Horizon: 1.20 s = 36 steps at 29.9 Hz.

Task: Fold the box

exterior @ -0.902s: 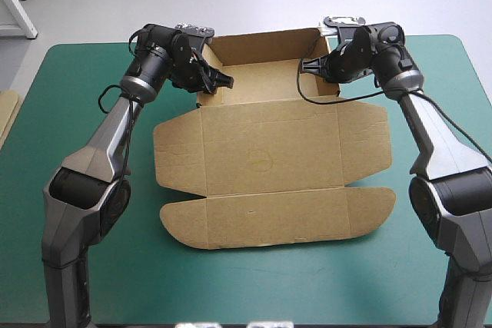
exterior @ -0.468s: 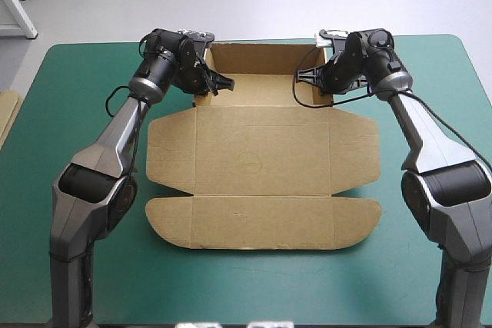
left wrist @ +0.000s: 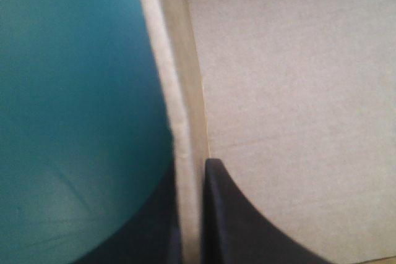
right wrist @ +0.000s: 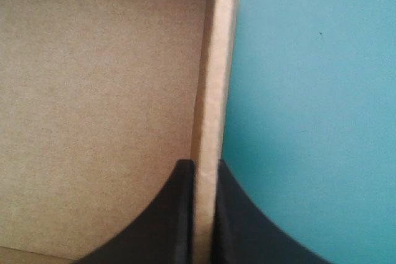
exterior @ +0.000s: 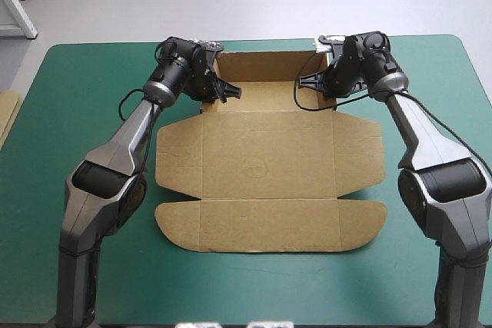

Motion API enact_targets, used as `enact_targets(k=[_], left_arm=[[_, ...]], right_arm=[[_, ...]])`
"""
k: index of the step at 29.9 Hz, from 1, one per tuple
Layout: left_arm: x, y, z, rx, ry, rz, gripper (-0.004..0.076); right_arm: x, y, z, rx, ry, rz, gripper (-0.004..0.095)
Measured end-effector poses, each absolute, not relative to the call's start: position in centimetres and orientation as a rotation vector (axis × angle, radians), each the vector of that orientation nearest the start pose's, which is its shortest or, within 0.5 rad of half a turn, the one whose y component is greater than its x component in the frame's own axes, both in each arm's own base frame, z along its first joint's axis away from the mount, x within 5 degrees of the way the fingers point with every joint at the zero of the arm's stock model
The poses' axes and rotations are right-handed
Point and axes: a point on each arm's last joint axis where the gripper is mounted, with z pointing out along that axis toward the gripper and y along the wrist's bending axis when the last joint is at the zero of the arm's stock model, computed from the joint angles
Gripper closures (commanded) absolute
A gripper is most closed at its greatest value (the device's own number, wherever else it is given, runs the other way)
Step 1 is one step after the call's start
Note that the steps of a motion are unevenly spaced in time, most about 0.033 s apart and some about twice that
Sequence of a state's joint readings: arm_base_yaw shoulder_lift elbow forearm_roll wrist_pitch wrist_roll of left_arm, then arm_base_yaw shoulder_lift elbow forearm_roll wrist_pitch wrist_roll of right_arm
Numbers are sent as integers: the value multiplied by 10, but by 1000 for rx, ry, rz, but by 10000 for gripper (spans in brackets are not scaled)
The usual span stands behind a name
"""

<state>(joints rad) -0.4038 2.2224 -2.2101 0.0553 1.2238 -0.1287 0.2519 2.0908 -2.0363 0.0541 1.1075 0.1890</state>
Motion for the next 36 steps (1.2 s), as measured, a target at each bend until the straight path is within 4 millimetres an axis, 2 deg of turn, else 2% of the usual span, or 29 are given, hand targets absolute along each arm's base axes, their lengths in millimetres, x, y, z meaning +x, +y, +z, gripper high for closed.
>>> enact_targets(k=[6, 17, 19, 21, 22, 25, 28, 29, 30, 33, 36], left_arm=[[456, -189, 264, 369, 2713, -17, 734], [459, -191, 258, 376, 2714, -18, 734], [460, -191, 259, 377, 2712, -18, 727], [460, -191, 261, 378, 2710, -18, 680], [460, -192, 261, 379, 2708, -19, 631], [463, -192, 262, 403, 2693, -19, 388], [464, -193, 262, 425, 2696, -20, 162], [463, -193, 262, 427, 2701, -21, 123], [463, -193, 261, 426, 2703, -21, 98], [462, -193, 263, 415, 2703, -28, 99], [459, -192, 274, 404, 2687, -51, 99]], right_arm=[[460, 124, 275, -81, 2700, 222, 913], [462, 125, 271, -108, 2705, 225, 911], [462, 125, 271, -113, 2705, 225, 863], [462, 125, 272, -121, 2705, 224, 761], [462, 125, 272, -130, 2704, 221, 705], [461, 125, 272, -156, 2708, 213, 484], [460, 124, 275, -167, 2700, 211, 390], [460, 124, 277, -168, 2696, 210, 386], [459, 124, 280, -170, 2691, 210, 387], [455, 123, 290, -170, 2672, 210, 387], [451, 121, 305, -175, 2638, 198, 387]])
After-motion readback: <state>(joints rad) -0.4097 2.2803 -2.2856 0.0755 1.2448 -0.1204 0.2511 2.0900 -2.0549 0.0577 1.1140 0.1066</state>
